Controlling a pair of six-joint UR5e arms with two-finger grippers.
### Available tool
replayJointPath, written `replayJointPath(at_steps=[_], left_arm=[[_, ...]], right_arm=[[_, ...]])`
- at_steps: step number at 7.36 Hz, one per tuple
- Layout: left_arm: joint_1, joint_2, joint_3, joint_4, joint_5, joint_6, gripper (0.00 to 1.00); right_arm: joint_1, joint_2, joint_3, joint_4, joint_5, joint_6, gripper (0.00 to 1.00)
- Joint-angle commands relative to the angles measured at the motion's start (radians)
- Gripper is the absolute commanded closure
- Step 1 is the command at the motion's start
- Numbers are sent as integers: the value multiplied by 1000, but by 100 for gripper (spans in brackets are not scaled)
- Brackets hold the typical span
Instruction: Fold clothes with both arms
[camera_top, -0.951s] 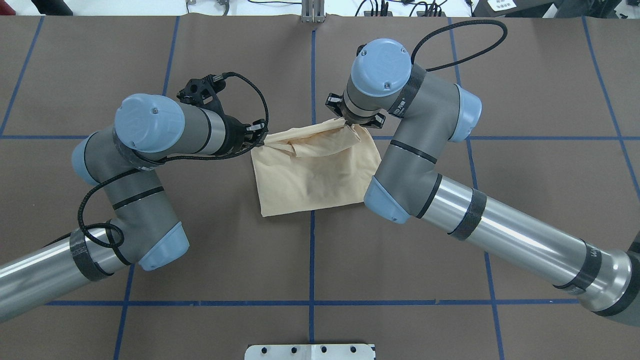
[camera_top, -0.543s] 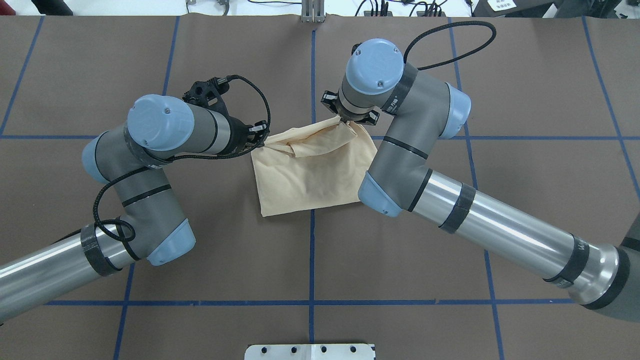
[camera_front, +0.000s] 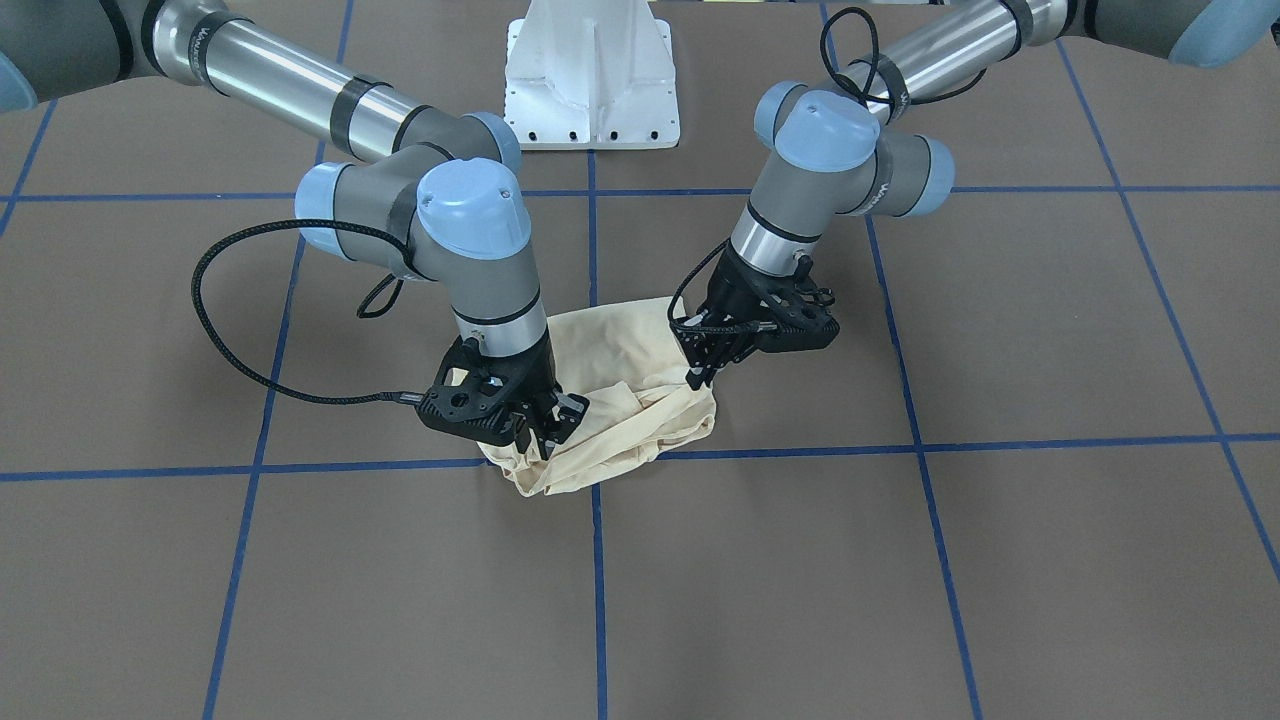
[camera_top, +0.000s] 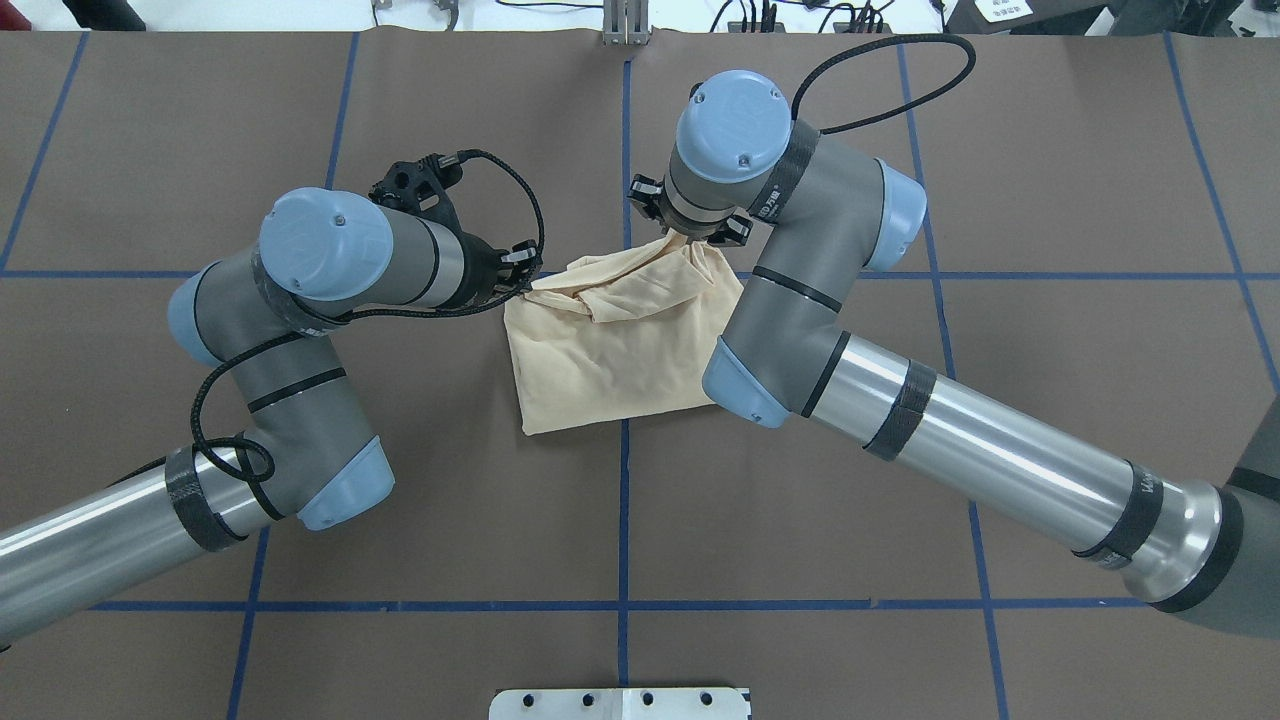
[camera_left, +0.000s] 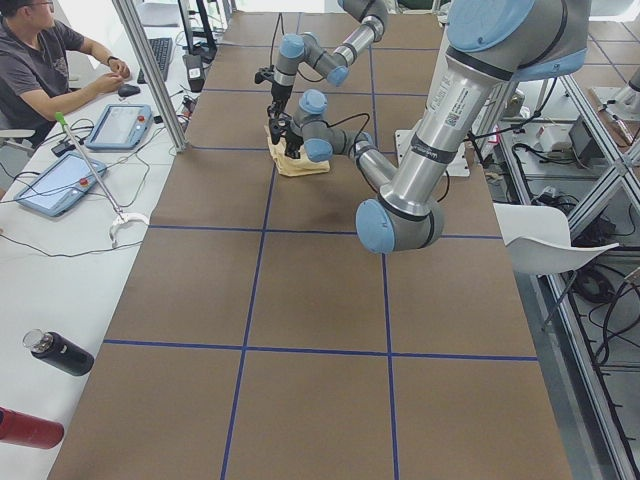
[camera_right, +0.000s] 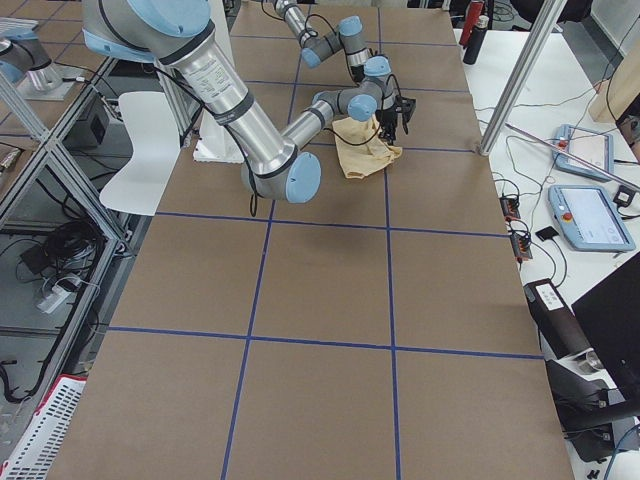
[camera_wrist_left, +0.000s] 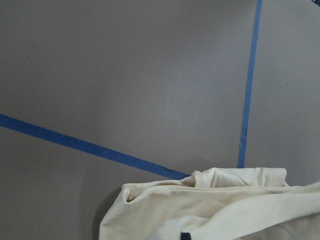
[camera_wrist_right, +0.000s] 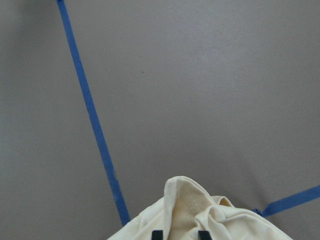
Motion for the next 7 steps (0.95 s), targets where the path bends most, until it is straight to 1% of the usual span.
replayJointPath(at_steps=[1,3,4,5,6,7], left_arm=[[-16,5,-4,9,-2,27,1],[-34,21,-10,15,-6,42,1],[-54,51,-36,15,-51,76,1],[-69,106,-84,17,-90,102,1],[-71,141,-134,56,-90,143,1],[-77,145,-192,149,-90,198,1]], right_arm=[[25,2,-2,-1,8,-15,0],[23,6,1,-1,8,-18,0],[18,5,12,-2,13,-24,0],[-6,2,27,-8,14,-28,0],[-14,0,42,-16,16,-74,0],[-30,-18,64,-20,13,-182,0]])
